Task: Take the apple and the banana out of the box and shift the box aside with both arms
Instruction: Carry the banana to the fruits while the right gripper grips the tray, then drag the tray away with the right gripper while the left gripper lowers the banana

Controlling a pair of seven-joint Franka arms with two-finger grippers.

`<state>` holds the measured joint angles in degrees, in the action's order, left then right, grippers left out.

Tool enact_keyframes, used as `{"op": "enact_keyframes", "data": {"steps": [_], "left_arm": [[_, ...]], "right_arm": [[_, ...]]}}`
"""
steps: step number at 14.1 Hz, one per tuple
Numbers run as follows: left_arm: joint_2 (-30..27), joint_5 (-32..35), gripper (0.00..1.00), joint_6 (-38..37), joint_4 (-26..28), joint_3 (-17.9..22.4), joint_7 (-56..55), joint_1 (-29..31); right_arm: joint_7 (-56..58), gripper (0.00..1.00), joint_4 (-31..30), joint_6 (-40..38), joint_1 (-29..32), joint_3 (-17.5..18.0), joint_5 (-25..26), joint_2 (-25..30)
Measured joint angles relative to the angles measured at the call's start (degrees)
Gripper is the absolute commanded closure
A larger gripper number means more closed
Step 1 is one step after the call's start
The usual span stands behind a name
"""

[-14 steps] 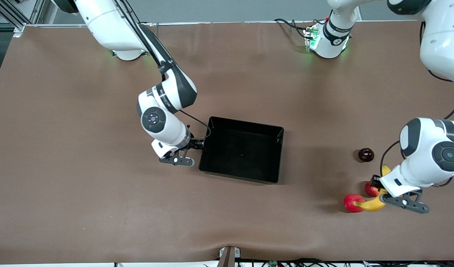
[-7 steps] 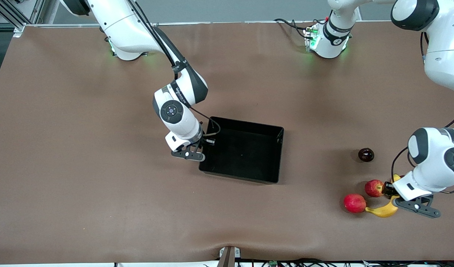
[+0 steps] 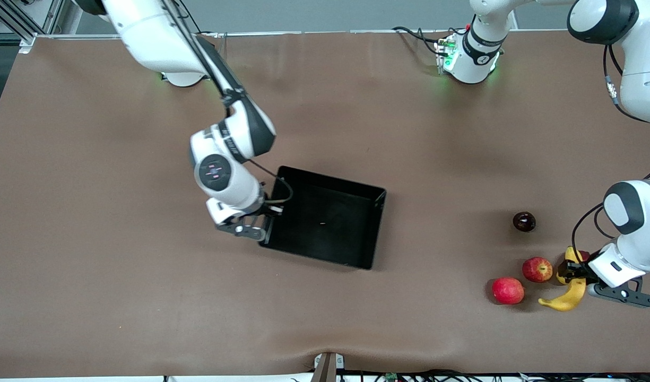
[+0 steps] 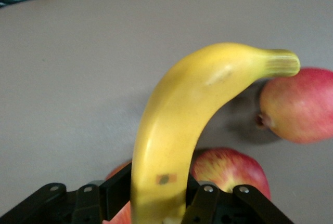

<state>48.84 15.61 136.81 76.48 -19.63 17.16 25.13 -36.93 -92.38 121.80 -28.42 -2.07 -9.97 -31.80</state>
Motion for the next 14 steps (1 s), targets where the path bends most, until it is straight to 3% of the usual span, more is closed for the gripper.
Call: {"op": "enact_keyframes", "data": {"steps": [5, 10, 14], "left_arm": [[1.0, 0.0, 1.0, 4.1, -0.1, 0.3, -0.9, -0.5], [1.1, 0.0, 1.0, 4.8, -1.9, 0.6, -1.4, -2.5], [2.6, 0.0, 1.0, 8.2, -5.7, 9.3, 0.4, -11.3]], "right_arm": [[10.7, 1.0, 0.2, -15.9, 11.8, -0.4, 0.4, 8.0], [37.3, 1.0, -0.9, -23.8, 30.7, -0.7, 0.8, 12.0], [52.3, 1.0, -5.2, -21.5, 43.2, -0.8, 1.1, 11.9]]}}
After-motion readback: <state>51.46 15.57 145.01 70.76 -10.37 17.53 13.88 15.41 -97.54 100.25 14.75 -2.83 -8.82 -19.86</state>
